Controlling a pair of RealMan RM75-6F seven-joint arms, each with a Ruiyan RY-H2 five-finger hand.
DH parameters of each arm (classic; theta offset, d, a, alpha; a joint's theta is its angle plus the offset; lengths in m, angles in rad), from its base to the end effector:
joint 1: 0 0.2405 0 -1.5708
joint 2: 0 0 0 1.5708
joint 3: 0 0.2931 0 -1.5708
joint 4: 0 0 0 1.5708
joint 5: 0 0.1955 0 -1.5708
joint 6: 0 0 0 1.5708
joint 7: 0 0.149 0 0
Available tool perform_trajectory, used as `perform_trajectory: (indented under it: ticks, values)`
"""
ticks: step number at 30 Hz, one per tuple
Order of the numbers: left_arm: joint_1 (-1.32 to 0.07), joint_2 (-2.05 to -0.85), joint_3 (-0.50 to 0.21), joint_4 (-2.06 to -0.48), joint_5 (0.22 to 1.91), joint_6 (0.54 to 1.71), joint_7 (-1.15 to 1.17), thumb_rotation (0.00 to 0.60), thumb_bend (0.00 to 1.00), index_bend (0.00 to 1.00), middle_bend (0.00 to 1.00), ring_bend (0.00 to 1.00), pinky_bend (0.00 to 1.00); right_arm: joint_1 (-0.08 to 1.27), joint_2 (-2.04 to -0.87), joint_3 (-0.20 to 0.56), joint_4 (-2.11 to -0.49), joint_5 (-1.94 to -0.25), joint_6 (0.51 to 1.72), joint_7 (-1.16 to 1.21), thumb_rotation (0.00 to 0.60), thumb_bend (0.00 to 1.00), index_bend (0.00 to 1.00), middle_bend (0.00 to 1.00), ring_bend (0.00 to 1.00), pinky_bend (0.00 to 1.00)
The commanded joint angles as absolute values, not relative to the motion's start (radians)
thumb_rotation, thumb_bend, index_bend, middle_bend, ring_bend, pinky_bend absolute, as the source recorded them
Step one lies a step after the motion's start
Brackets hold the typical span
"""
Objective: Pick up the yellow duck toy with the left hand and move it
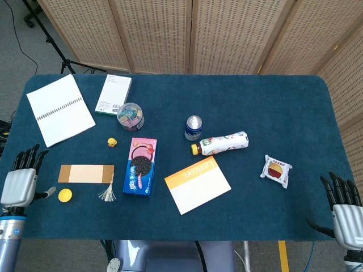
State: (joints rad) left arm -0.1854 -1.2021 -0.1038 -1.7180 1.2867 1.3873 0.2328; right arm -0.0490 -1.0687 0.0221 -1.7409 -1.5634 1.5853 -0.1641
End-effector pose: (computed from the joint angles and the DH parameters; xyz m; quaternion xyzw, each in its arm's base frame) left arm -0.3205 0.2263 0.1526 -0.5819 -0.4171 -0.3532 0.6022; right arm -0.3265 -0.1373 0.2021 0.5893 -0.3675 0.3556 0.6255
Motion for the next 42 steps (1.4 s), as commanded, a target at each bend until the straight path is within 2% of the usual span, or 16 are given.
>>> perform_trajectory:
  ticks: [1,12,17,25,30,42]
  values:
    - [-0.185,-1.203,-0.104,-1.717,1.289,1.390,0.231,0.600,0.09,0.14,0.00,0.00,0.00,-0.049,-1.069,0.022,-1.741,-1.565,1.586,-0.166,0.600,0.00,0.03,0.00,0.00,0.00]
    - [-0.187,-1.205,-0.109,-1.715,1.283,1.390,0.228,0.600,0.09,0.14,0.00,0.00,0.00,-0.049,-1.069,0.022,-1.742,-1.563,1.585,-0.168,0.600,0.00,0.03,0.00,0.00,0.00]
    - [-0.215,-1.199,-0.139,-1.719,1.239,1.347,0.230,0.600,0.09,0.14,0.00,0.00,0.00,-0.049,-1.071,0.022,-1.742,-1.560,1.583,-0.172,0.600,0.00,0.03,0.00,0.00,0.00]
    - [-0.404,-1.163,-0.278,-1.696,0.982,1.070,0.252,0.600,0.10,0.16,0.00,0.00,0.00,-0.048,-1.074,0.019,-1.744,-1.566,1.580,-0.179,0.600,0.00,0.03,0.00,0.00,0.00]
    - [-0.536,-1.188,-0.321,-1.631,0.770,0.933,0.340,0.600,0.11,0.21,0.00,0.00,0.00,-0.045,-1.073,0.017,-1.743,-1.570,1.576,-0.180,0.600,0.00,0.03,0.00,0.00,0.00]
    - [-0.769,-1.296,-0.302,-1.510,0.480,0.888,0.552,0.600,0.15,0.28,0.00,0.00,0.00,-0.039,-1.070,0.016,-1.739,-1.569,1.565,-0.165,0.600,0.00,0.03,0.00,0.00,0.00]
